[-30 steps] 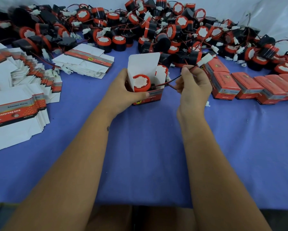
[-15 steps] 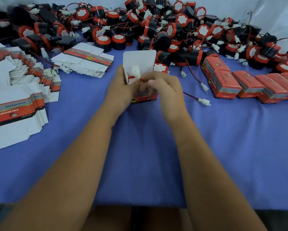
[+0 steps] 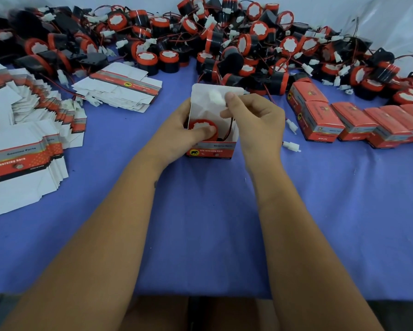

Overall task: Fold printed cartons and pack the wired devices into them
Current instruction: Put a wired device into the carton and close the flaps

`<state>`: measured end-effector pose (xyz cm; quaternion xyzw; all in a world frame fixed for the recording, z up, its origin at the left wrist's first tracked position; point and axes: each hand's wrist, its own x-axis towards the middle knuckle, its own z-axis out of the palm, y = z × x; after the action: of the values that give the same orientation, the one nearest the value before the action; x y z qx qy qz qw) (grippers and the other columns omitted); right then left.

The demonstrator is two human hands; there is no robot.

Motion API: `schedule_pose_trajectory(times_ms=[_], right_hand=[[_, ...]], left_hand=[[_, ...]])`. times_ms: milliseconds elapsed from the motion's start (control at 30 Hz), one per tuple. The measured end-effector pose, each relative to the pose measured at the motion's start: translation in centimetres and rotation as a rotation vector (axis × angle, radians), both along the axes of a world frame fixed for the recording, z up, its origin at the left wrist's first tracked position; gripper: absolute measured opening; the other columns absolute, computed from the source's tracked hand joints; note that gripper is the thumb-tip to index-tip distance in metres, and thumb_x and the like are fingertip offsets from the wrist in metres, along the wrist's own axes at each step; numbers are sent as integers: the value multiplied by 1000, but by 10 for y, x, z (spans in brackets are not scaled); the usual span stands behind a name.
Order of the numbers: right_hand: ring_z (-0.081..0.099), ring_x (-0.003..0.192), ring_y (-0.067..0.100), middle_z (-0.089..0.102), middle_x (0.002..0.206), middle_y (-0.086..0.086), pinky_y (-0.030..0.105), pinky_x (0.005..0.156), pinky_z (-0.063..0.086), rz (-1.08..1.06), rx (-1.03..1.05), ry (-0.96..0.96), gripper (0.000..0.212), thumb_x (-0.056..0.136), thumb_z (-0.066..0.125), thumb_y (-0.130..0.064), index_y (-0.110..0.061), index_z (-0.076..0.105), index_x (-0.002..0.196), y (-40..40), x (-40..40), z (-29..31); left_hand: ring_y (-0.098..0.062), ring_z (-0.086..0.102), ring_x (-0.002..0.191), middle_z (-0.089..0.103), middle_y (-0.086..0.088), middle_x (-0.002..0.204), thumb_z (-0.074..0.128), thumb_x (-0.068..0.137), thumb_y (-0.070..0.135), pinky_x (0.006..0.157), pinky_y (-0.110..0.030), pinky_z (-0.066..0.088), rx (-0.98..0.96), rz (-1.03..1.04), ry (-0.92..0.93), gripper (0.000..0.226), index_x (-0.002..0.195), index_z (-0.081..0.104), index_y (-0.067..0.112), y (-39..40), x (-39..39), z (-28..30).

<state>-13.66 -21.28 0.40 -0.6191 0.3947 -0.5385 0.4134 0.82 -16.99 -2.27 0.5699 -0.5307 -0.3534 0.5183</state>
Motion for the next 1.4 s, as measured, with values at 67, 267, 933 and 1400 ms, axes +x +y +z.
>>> schedule_pose_trajectory(times_ms=[67,267,933,1400], right_hand=[[69,76,14,72,70,-4,32,77,58,-25,11,7,14,83,70,-17,-24,71,71,-1,-1,0],[64,98,16,71,85,-6,38,87,53,-75,-39,138,21,87,66,-9,-30,65,86,-3,2,-4],[59,86,23,68,82,-1,43,81,48,-257,-207,303,2,91,64,-19,-21,64,89,3,9,-12],[37,86,1,54,109,15,11,78,42,-178,-502,440,14,79,69,4,-1,70,92,-2,4,-15]], left_hand=[[-2,64,111,69,16,119,68,86,21,95,-28,53,-11,3,22,47,126,54,41,-1,-1,0],[-4,65,110,69,12,120,67,88,14,87,-23,54,-9,6,46,53,136,50,31,-2,0,-3],[-8,62,115,64,7,126,69,81,25,95,-29,54,-13,-43,-32,65,141,45,30,5,-2,4],[-1,67,88,68,10,97,74,85,20,71,-16,51,-59,353,-26,49,119,44,37,-1,-3,-3]])
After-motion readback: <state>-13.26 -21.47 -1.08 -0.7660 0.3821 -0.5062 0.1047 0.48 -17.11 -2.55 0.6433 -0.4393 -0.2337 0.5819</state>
